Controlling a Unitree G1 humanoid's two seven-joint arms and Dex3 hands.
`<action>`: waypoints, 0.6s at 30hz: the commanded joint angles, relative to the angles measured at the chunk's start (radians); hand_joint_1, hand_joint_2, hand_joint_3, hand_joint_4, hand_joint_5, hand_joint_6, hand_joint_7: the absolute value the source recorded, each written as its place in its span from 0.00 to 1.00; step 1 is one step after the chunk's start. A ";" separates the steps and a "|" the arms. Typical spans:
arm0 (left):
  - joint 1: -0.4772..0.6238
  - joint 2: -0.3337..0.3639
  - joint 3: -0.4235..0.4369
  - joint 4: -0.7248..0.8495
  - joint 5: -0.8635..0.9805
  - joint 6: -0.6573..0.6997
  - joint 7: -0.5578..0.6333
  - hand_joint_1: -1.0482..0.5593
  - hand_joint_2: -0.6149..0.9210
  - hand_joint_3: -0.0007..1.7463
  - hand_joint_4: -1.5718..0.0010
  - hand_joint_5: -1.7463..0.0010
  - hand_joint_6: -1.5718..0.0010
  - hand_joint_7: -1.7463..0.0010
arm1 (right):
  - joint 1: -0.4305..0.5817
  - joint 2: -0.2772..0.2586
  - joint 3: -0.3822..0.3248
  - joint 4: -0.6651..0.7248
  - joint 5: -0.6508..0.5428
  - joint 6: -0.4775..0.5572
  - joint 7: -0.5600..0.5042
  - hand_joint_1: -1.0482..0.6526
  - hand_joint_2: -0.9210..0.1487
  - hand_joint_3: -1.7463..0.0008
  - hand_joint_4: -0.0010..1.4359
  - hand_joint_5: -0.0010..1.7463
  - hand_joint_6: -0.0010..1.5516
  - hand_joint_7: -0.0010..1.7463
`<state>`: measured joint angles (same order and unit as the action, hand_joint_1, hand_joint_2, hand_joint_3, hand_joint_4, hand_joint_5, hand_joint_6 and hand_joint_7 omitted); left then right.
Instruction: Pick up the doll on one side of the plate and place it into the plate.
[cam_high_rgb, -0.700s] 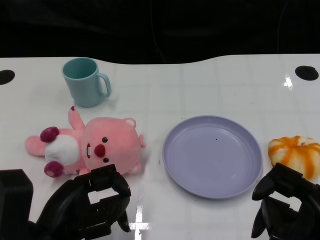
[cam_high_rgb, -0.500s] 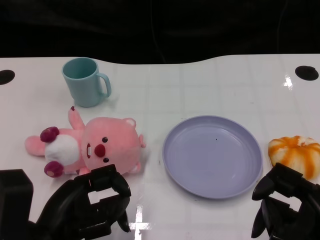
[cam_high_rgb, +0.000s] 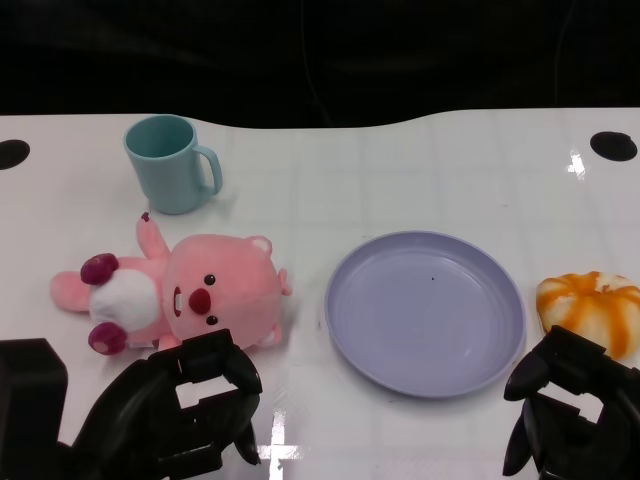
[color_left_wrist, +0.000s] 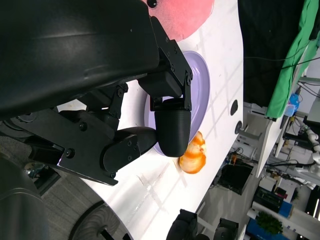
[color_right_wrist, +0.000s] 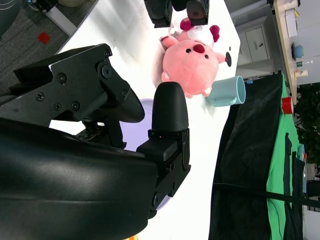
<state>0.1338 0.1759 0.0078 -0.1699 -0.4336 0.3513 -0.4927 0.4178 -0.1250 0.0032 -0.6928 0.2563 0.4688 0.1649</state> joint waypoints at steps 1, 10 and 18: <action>-0.001 0.017 0.011 -0.001 0.002 0.001 -0.002 0.40 0.86 0.47 0.55 0.00 0.55 0.20 | 0.003 -0.008 -0.002 -0.013 0.003 0.004 -0.004 0.57 0.20 0.30 0.44 1.00 0.27 1.00; 0.000 0.016 0.011 -0.006 -0.002 0.005 -0.001 0.40 0.87 0.45 0.55 0.00 0.55 0.20 | 0.003 -0.011 0.000 -0.013 -0.004 0.000 -0.004 0.57 0.20 0.30 0.45 1.00 0.28 1.00; 0.000 0.014 0.017 -0.005 -0.006 0.001 -0.001 0.41 0.87 0.46 0.55 0.00 0.55 0.20 | 0.003 -0.009 0.003 -0.013 -0.005 -0.002 -0.006 0.57 0.20 0.30 0.45 1.00 0.28 1.00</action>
<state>0.1338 0.1759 0.0109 -0.1699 -0.4356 0.3513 -0.4928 0.4179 -0.1256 0.0057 -0.6958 0.2532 0.4688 0.1615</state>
